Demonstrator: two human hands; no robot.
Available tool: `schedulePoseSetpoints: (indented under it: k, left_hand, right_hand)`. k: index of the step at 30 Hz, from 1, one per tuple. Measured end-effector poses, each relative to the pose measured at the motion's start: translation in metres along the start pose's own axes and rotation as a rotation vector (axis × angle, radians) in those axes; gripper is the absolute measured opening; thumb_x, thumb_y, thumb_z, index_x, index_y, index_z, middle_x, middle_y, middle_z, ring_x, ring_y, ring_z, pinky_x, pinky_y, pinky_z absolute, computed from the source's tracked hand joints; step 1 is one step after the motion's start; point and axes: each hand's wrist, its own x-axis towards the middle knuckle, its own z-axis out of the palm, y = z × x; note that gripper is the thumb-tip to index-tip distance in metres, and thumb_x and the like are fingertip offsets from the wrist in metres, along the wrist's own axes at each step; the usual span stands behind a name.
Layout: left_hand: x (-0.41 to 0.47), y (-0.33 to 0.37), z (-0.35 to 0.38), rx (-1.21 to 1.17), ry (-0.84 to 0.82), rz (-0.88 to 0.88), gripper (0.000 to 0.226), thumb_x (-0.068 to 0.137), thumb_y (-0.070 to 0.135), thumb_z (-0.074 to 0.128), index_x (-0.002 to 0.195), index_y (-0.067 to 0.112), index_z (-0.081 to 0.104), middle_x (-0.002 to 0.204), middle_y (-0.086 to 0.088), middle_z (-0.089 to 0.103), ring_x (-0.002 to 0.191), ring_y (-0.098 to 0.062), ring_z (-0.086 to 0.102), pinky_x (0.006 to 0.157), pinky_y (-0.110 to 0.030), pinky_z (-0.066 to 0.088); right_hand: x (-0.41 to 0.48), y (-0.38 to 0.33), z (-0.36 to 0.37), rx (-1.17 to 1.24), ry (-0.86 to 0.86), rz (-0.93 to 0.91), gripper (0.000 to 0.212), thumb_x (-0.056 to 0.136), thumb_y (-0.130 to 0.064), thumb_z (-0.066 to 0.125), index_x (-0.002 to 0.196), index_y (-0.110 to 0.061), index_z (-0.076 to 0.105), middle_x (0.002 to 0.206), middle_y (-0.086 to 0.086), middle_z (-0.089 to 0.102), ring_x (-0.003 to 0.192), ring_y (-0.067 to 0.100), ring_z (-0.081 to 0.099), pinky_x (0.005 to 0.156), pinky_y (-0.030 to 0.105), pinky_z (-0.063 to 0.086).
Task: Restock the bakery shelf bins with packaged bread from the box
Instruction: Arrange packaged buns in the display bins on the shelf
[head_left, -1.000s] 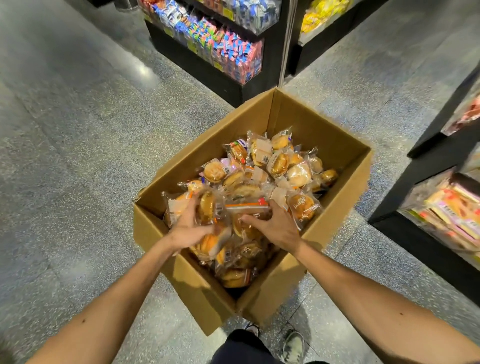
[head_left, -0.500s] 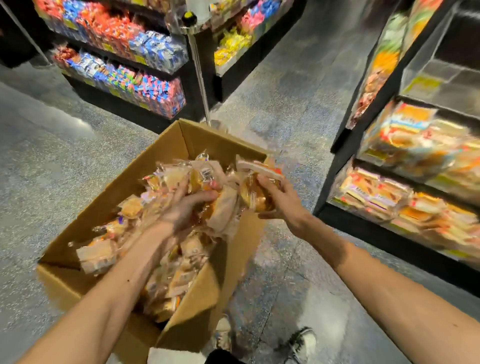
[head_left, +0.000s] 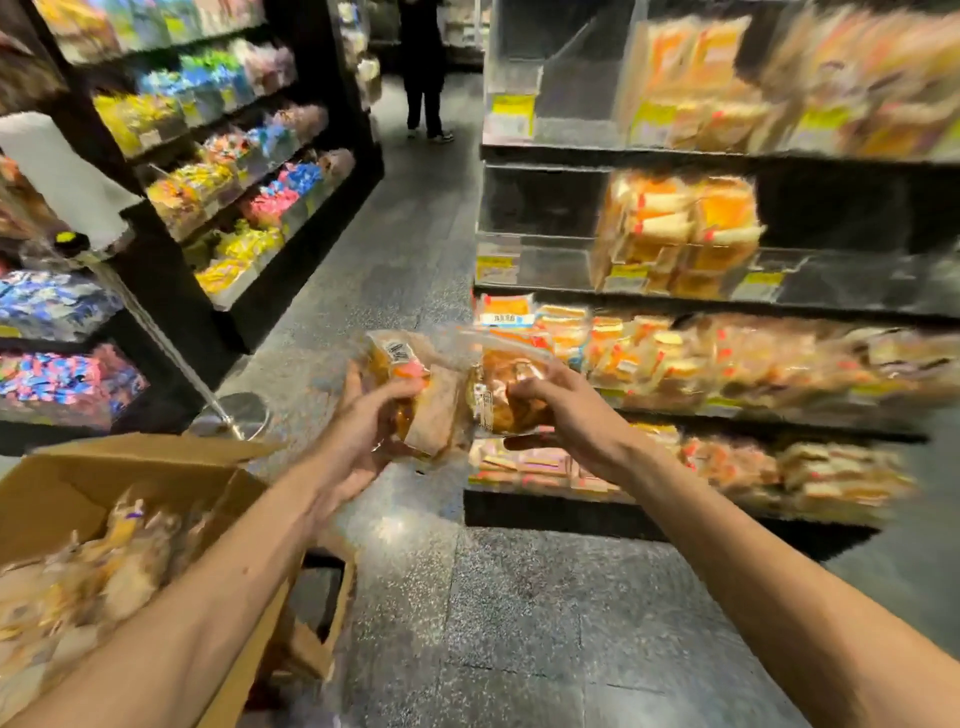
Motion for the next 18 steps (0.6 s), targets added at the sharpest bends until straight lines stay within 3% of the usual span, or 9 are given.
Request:
schedulePoseSetpoints:
  k: [2,5,7,9,12,15,18]
  left_hand:
    - [0.023,0.000,0.050,0.062,-0.087,0.019,0.070,0.081,0.015,0.069,0.142,0.028,0.035,0.087,0.007,0.076,0.070,-0.011,0.073,0.046,-0.033,0.055]
    - [0.058,-0.002,0.121,0.126,-0.240,0.056,0.074,0.071,0.021,0.071,0.132,0.042,0.036,0.105,0.006,0.074,0.082,-0.009,0.072,0.054,-0.035,0.059]
    - [0.083,-0.007,0.164,0.185,-0.329,0.081,0.090,0.070,0.019,0.072,0.143,0.045,0.027,0.122,0.000,0.068,0.085,-0.006,0.070,0.056,-0.029,0.058]
    - [0.113,-0.015,0.204,0.258,-0.414,0.125,0.118,0.066,0.019,0.081,0.154,0.042,0.006,0.132,0.000,0.061,0.098,-0.005,0.067,0.071,-0.024,0.057]
    - [0.161,-0.022,0.264,0.388,-0.489,0.153,0.155,0.035,0.041,0.101,0.155,0.043,0.001,0.140,-0.001,0.054,0.125,-0.016,0.055,0.107,-0.044,0.045]
    - [0.211,-0.028,0.322,0.437,-0.562,0.143,0.158,0.027,0.051,0.099,0.154,0.043,0.005,0.141,0.001,0.052,0.130,-0.016,0.051,0.115,-0.047,0.036]
    - [0.249,-0.029,0.385,0.481,-0.628,0.112,0.155,0.033,0.050,0.097,0.154,0.044,0.000,0.144,0.002,0.048,0.130,-0.015,0.050,0.115,-0.047,0.035]
  right_hand:
    - [-0.002,-0.009,-0.047,-0.003,0.094,-0.023,0.017,0.091,-0.015,0.065,0.107,-0.020,0.061,0.092,-0.001,0.072,0.091,0.020,0.068,0.083,0.049,0.057]
    - [-0.001,-0.016,-0.114,0.023,0.189,-0.045,0.018,0.091,-0.021,0.067,0.108,-0.022,0.064,0.105,0.004,0.072,0.103,0.025,0.067,0.090,0.047,0.057]
    - [0.003,-0.019,-0.155,0.057,0.242,-0.053,0.021,0.089,-0.024,0.070,0.110,-0.026,0.066,0.106,0.001,0.074,0.107,0.025,0.067,0.094,0.047,0.054]
    - [0.009,-0.025,-0.193,0.069,0.283,-0.065,0.021,0.090,-0.019,0.069,0.109,-0.027,0.067,0.101,-0.003,0.076,0.102,0.018,0.068,0.092,0.042,0.055]
    - [0.019,-0.034,-0.254,0.072,0.325,-0.081,0.023,0.092,-0.013,0.066,0.110,-0.026,0.064,0.097,-0.006,0.075,0.089,0.010,0.069,0.073,0.025,0.056]
    - [0.028,-0.044,-0.317,0.089,0.357,-0.100,0.029,0.091,-0.014,0.066,0.118,-0.026,0.063,0.103,-0.005,0.076,0.091,0.010,0.071,0.066,0.022,0.054]
    - [0.037,-0.058,-0.377,0.082,0.416,-0.076,0.043,0.086,-0.022,0.071,0.128,-0.026,0.059,0.119,0.003,0.072,0.107,0.018,0.070,0.082,0.032,0.058]
